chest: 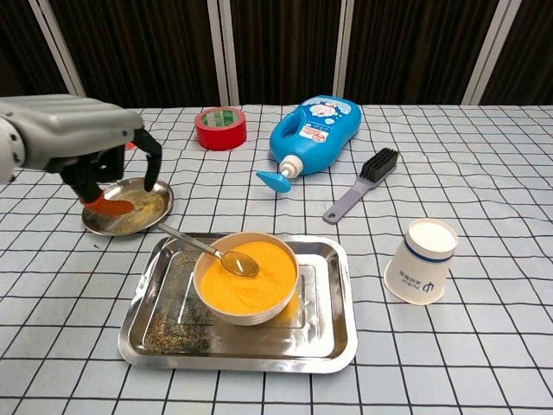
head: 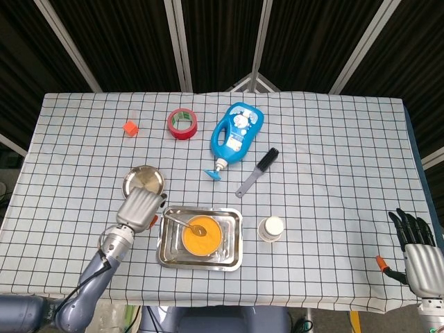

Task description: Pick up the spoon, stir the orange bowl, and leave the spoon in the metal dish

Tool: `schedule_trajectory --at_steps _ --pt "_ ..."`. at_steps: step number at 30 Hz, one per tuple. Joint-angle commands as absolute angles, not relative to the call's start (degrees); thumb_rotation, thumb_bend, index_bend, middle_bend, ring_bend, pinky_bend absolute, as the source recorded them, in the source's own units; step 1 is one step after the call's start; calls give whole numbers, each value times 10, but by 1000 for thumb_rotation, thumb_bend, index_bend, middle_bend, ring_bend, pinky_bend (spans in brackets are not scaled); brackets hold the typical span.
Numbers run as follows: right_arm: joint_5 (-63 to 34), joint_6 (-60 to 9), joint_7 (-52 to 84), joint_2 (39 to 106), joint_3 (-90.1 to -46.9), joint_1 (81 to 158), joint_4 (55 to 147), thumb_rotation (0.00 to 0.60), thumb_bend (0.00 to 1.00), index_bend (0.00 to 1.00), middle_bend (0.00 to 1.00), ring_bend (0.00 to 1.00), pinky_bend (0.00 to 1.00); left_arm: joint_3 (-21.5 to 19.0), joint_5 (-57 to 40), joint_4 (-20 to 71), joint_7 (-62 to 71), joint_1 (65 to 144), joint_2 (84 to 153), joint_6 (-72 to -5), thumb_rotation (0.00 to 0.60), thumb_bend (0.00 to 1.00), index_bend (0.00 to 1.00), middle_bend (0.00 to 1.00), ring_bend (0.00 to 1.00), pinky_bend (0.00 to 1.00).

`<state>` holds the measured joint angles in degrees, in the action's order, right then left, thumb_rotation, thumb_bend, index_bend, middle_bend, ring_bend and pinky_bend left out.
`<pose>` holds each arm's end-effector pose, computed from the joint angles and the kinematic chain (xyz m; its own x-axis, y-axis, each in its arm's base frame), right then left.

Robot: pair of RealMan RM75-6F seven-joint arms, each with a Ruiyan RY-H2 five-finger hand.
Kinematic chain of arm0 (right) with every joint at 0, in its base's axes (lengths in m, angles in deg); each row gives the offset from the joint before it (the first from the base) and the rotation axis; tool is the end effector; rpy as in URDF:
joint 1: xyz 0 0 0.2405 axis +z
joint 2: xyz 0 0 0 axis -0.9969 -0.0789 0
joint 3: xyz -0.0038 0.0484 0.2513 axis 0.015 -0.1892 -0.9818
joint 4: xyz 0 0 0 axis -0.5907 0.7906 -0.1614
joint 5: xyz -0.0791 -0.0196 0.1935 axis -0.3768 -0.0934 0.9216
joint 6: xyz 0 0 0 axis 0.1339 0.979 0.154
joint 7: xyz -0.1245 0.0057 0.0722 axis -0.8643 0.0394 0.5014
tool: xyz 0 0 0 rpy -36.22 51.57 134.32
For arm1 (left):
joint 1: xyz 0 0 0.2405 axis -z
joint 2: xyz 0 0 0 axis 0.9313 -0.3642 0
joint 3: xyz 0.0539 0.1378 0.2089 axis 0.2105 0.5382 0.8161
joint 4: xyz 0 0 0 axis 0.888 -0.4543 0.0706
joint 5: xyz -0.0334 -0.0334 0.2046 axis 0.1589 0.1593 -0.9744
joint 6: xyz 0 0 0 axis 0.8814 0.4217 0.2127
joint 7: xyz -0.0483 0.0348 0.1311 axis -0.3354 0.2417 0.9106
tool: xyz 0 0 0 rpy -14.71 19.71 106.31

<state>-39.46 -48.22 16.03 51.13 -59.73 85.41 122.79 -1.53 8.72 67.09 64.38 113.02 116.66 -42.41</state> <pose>-0.3121 -0.1489 0.1635 0.3516 -0.0332 0.9356 -0.9346 0.0444 0.3529 -0.1002 0.2845 0.0155 0.6982 0.2312 0.6775 0.7030 -0.4002 -0.5879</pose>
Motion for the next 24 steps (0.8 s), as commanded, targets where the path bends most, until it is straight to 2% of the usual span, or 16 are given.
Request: schedule_trajectory --at_steps 1,10,24 --pt "-393 -482 162 511 -597 854 1229 600 312 0 0 0 0 -17 133 669 691 1165 1211 -436 600 469 450 1000 1000 1000" --pt "-391 -478 166 508 -597 855 1232 600 312 0 0 0 0 -17 178 651 744 1200 1266 -476 600 494 449 1000 1000 1000" --pt "-389 -476 168 507 -597 855 1234 600 312 0 0 0 0 -20 233 632 767 1230 1297 -504 600 497 429 1000 1000 1000"
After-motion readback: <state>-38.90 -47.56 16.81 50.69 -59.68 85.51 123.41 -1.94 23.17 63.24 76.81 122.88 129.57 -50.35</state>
